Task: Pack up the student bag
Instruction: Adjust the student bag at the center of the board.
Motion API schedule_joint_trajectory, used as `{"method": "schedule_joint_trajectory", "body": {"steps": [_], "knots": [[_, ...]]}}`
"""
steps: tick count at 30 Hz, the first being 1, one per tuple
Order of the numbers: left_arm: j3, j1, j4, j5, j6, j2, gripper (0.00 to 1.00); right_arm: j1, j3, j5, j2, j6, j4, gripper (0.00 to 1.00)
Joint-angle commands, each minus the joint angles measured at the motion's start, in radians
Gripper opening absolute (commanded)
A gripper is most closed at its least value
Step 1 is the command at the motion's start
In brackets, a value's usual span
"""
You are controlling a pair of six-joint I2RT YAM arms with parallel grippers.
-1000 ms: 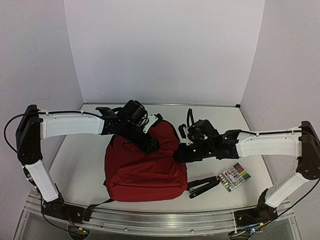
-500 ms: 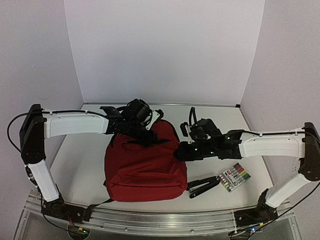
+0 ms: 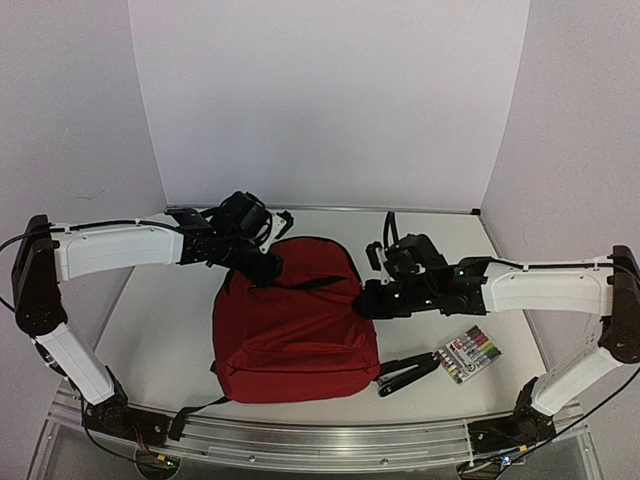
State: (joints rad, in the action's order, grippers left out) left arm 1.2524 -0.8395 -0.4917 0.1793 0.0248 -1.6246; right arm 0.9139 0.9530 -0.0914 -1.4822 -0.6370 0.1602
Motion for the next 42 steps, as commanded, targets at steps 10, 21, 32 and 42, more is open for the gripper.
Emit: {"method": "schedule_joint_trajectory", "body": {"steps": [10, 21, 32, 42], "knots": [[-0.074, 0.005, -0.077, -0.196, 0.042, 0.079, 0.2, -0.092, 0.085, 0.043, 0.005, 0.095, 0.031, 0.0], [-0.201, 0.004, 0.044, -0.331, 0.293, 0.202, 0.02, -0.217, 0.255, 0.024, -0.147, 0.226, 0.037, 0.0], [-0.124, 0.005, 0.01, -0.287, 0.345, 0.24, 0.57, -0.207, 0.312, 0.007, -0.094, 0.178, 0.138, 0.52], [0.045, -0.001, -0.106, -0.265, 0.146, 0.045, 0.76, -0.16, 0.171, 0.006, 0.078, 0.059, 0.14, 0.61]]}}
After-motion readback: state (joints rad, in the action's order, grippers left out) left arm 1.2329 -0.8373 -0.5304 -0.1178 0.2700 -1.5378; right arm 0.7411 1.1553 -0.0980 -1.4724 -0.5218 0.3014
